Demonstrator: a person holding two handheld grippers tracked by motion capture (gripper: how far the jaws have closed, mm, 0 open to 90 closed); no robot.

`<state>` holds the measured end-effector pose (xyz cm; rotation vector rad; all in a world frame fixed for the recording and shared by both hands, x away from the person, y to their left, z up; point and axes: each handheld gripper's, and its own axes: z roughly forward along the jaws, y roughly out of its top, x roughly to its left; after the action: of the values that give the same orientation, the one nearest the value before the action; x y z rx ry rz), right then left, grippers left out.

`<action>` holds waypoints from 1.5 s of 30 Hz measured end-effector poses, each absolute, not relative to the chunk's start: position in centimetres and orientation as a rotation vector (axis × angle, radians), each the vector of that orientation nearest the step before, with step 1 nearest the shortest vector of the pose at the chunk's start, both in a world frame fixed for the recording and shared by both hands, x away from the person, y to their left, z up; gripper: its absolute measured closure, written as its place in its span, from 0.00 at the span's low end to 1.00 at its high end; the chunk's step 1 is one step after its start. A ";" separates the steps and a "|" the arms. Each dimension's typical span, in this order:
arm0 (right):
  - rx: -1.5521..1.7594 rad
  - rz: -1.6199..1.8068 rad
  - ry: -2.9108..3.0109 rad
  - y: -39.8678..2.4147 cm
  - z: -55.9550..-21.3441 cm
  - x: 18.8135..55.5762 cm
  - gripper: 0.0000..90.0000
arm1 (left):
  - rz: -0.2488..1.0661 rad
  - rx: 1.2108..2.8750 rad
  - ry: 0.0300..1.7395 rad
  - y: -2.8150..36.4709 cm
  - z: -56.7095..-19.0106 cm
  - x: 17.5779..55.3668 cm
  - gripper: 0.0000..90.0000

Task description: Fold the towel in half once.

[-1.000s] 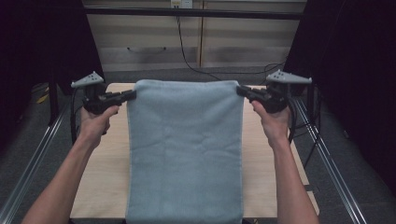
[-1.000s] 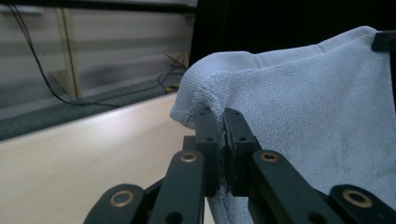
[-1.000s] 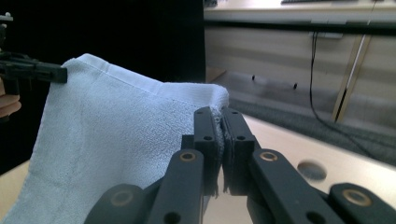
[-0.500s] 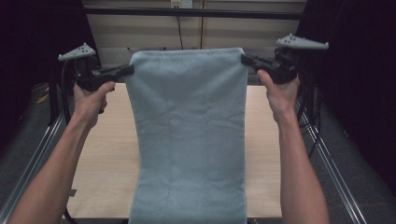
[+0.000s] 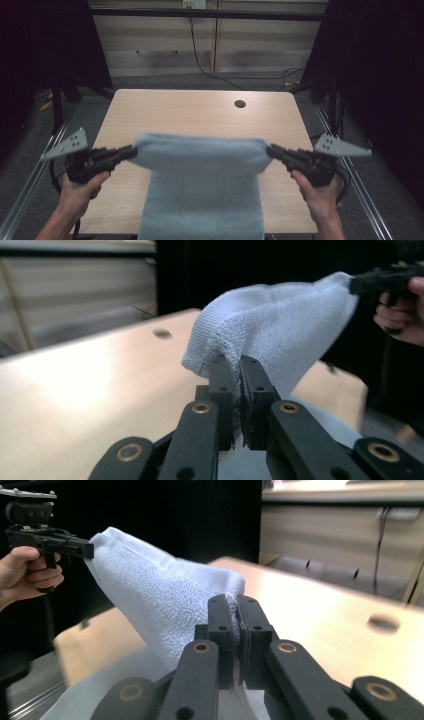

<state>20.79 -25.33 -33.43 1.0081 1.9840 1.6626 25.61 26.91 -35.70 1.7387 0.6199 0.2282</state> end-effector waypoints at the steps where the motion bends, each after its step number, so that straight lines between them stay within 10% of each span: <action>1: 1.021 1.660 2.004 -25.2 -34.3 19.9 0.96 | 0.219 1.745 0.635 27.0 -36.4 24.8 0.95; 14: 1.394 1.355 2.397 -22.4 -50.0 18.0 0.96 | -0.017 2.085 0.843 24.6 -49.7 24.4 0.95; 33: 1.474 1.037 2.218 -22.5 -50.1 35.3 0.96 | 0.172 2.000 1.045 20.7 -50.8 39.6 0.95; 45: 1.363 1.434 1.974 -24.8 -42.3 34.2 0.96 | 0.191 1.723 0.871 23.6 -42.7 36.6 0.95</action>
<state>34.20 -24.79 -42.27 1.3635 1.9745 1.4344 36.64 23.62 -42.68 1.7225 0.8711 0.1912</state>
